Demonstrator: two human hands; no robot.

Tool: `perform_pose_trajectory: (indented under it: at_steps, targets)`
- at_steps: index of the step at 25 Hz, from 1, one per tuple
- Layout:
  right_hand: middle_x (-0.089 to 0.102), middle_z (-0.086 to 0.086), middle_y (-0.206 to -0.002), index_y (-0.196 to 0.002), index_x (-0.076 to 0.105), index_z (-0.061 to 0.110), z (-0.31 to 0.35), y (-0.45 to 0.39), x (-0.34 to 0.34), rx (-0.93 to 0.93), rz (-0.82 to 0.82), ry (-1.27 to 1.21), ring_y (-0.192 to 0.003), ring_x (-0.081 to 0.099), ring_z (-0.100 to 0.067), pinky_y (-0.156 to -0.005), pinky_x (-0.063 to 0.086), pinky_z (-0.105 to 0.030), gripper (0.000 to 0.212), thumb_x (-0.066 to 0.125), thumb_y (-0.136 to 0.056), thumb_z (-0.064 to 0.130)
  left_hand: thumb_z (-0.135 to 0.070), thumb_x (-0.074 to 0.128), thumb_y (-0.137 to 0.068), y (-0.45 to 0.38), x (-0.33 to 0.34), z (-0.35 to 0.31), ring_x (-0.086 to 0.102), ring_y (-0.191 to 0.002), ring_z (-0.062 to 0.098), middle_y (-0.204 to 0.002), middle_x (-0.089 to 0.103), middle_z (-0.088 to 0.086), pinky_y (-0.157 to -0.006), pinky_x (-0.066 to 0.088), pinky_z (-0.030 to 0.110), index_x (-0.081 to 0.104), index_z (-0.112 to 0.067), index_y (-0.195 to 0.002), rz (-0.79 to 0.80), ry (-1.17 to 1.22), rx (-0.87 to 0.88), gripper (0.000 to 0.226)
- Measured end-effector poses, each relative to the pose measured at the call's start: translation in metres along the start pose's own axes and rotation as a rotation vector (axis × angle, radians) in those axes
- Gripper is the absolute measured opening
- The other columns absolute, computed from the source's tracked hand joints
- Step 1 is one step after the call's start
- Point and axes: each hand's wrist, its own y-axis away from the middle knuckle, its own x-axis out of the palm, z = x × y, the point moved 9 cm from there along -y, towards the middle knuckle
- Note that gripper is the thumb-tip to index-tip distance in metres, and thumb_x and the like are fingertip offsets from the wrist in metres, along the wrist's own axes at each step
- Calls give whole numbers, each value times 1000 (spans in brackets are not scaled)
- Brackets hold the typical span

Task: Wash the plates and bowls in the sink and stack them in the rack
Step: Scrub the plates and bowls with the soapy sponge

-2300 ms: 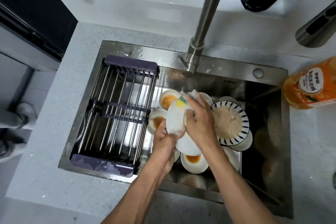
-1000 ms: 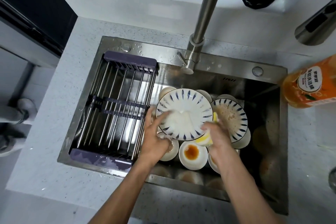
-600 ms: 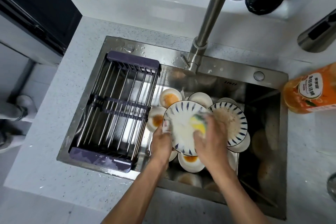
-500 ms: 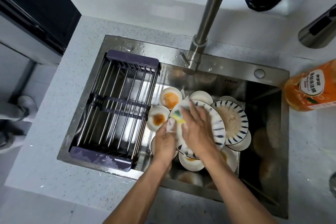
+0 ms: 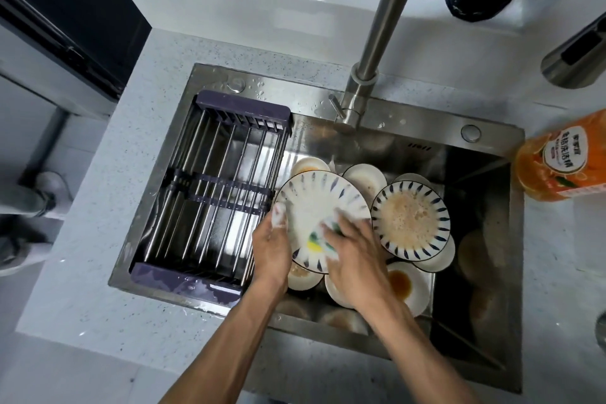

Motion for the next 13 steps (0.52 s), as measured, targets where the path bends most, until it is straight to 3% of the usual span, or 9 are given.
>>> perform_pose_trajectory:
  at_steps: [1, 3, 5, 7, 11, 13]
  targets:
    - [37, -2, -155, -139, 53, 25, -10, 14, -7, 63, -97, -135, -135, 37, -28, -115, 28, -37, 63, 74, -80, 13, -38, 42, -103, 1, -1, 0, 68, -86, 11, -95, 72, -2, -63, 53, 18, 68, -28, -100, 0, -33, -16, 28]
    - [49, 4, -144, -133, 54, 31, -54, 18, -13, 401, -181, -526, -129, 47, -19, -111, 35, -33, 62, 77, -78, 17, -34, 45, -103, 2, -2, 6, 66, -90, 12, -95, 70, -9, -68, 52, 20, 67, -36, -99, 28, -90, -51, 22]
    - [63, 6, -124, -126, 54, 37, -87, 10, 13, 663, -43, -880, -109, 61, -15, -95, 52, -37, 56, 76, -76, 22, -26, 46, -104, 1, -4, 15, 64, -94, 12, -102, 69, -6, -69, 51, 19, 68, -33, -109, 57, -141, -93, 23]
    - [68, 2, -110, -123, 57, 33, -95, 13, 32, 750, 143, -871, -96, 66, -19, -84, 56, -39, 57, 77, -71, 24, -26, 45, -105, 0, -7, 26, 63, -93, 11, -109, 70, 1, -64, 49, 14, 69, -26, -113, 65, -126, -152, 25]
    - [68, -6, -100, -111, 58, 27, -118, 23, 34, 864, 44, -809, -90, 65, -28, -82, 55, -40, 39, 73, -79, 12, -31, 46, -104, 0, -9, 41, 63, -98, 14, -106, 70, -3, -69, 48, 19, 70, -29, -112, 72, -160, -204, 26]
    - [70, -9, -90, -101, 66, 13, -122, 24, 36, 906, 73, -836, -81, 66, -28, -75, 53, -37, 22, 72, -81, 9, -30, 46, -104, -2, -9, 41, 64, -98, 17, -102, 71, -2, -71, 49, 21, 70, -27, -111, 65, -166, -211, 26]
